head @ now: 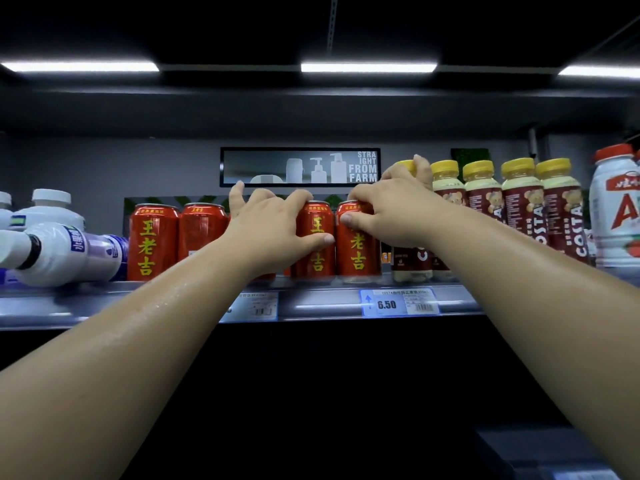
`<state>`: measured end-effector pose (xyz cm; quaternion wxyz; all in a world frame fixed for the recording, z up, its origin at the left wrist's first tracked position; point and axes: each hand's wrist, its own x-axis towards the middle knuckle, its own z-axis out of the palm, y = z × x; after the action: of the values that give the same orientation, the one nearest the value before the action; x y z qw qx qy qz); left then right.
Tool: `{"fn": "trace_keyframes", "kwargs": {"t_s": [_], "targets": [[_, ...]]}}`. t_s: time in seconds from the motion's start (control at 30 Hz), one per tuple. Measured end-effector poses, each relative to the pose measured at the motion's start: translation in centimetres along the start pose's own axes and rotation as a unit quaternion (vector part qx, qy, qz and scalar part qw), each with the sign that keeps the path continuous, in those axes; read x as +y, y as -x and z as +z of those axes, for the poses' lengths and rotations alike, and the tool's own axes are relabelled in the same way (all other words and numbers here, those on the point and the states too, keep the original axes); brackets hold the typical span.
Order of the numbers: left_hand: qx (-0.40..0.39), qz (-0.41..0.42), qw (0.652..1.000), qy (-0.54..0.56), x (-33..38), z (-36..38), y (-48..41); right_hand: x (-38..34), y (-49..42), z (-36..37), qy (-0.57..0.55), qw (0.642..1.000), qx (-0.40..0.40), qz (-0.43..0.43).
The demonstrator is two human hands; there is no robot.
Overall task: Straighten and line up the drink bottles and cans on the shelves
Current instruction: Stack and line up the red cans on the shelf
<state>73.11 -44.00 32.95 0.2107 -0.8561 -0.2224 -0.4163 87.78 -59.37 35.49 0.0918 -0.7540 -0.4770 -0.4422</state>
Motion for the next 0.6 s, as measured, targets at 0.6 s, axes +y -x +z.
{"fn": "trace_keyframes", "kwargs": {"t_s": [0.6], "targets": [[-0.092, -0.042, 0.991, 0.083, -10.8, -4.8, 2.2, -11.4, -5.1, -2.6, -0.131, 0.981, -0.097, -0.106]]}}
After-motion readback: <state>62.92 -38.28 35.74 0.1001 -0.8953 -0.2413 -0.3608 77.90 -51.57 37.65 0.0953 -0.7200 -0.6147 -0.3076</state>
